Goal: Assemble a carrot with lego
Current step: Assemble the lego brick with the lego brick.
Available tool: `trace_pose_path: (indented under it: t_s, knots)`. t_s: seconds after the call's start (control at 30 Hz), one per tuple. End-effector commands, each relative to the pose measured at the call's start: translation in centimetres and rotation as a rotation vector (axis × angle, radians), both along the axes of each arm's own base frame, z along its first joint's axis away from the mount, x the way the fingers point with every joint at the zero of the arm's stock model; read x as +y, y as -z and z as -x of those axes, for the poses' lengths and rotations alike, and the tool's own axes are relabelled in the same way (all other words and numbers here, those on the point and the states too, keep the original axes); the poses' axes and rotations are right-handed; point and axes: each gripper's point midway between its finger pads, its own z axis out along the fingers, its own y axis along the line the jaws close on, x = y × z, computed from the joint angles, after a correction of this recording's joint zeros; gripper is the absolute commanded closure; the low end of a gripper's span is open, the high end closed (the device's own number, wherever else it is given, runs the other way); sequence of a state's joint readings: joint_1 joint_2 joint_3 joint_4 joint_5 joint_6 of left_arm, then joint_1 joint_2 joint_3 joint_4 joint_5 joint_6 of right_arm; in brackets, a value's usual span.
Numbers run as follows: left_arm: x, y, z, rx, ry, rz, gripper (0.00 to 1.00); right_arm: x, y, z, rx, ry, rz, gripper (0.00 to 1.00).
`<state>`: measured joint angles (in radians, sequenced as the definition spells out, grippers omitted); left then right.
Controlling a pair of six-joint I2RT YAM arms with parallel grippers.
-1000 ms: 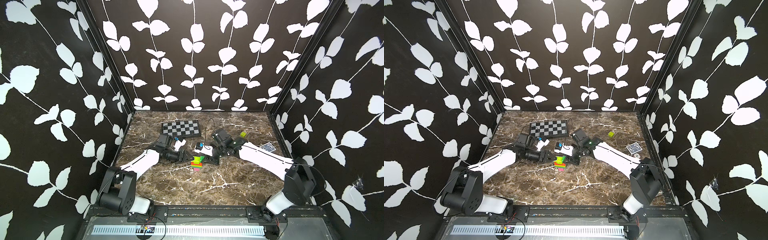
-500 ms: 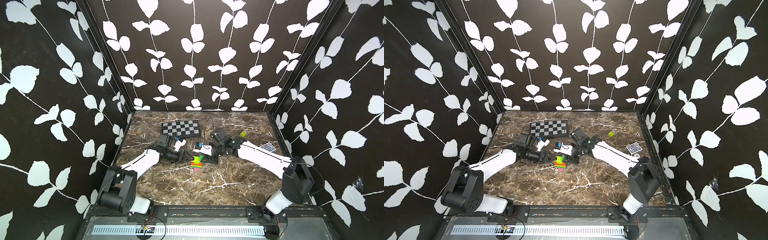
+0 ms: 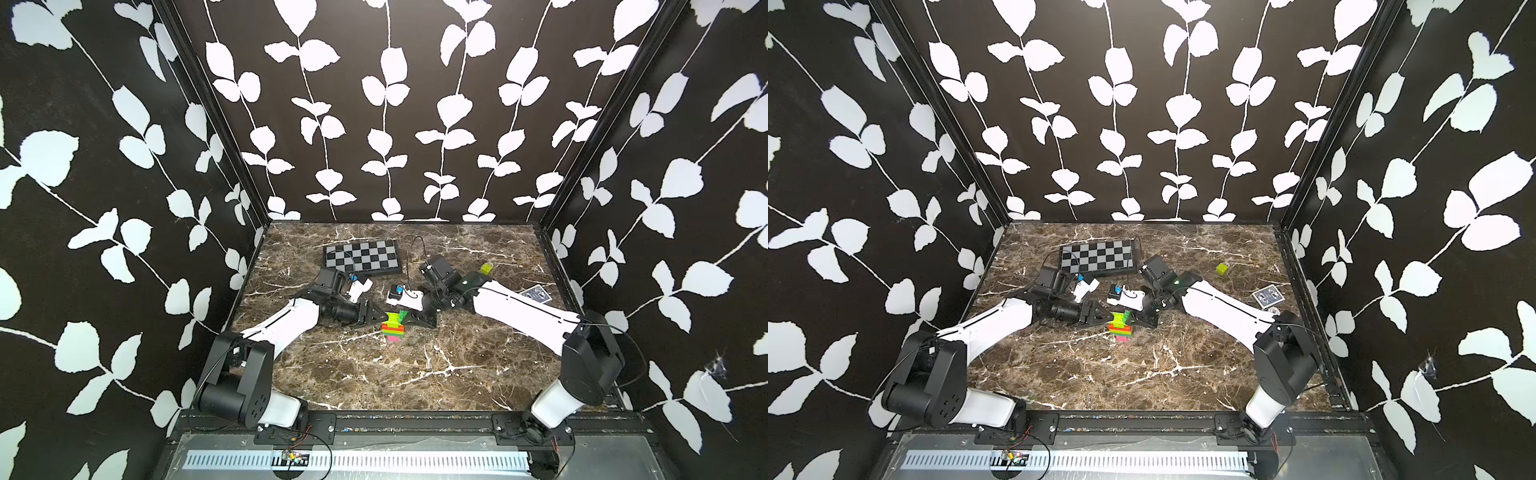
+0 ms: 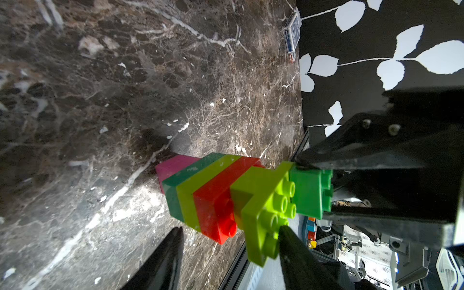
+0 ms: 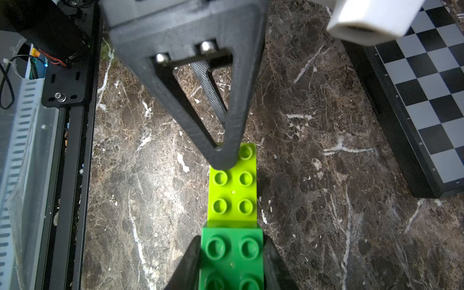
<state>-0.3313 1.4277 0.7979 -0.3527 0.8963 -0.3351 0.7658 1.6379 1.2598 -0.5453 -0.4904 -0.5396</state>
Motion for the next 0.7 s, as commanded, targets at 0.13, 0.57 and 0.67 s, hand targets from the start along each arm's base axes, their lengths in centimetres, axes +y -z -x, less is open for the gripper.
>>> trace_pose_path:
  t_s: [0.13, 0.57, 0.67]
  knots:
    - [0.1, 0.1, 0.0, -0.015, 0.006, -0.024, 0.38, -0.5, 1.7, 0.0, 0.026, 0.003, 0.084, 0.88]
    - [-0.1, -0.9, -0.1, -0.033, 0.009, -0.021, 0.37, -0.2, -0.1, -0.4, -0.004, 0.027, 0.047, 0.65]
    - [-0.2, -1.3, -0.2, -0.04, 0.012, -0.016, 0.36, -0.1, -0.9, -0.6, -0.016, 0.039, 0.024, 0.51]
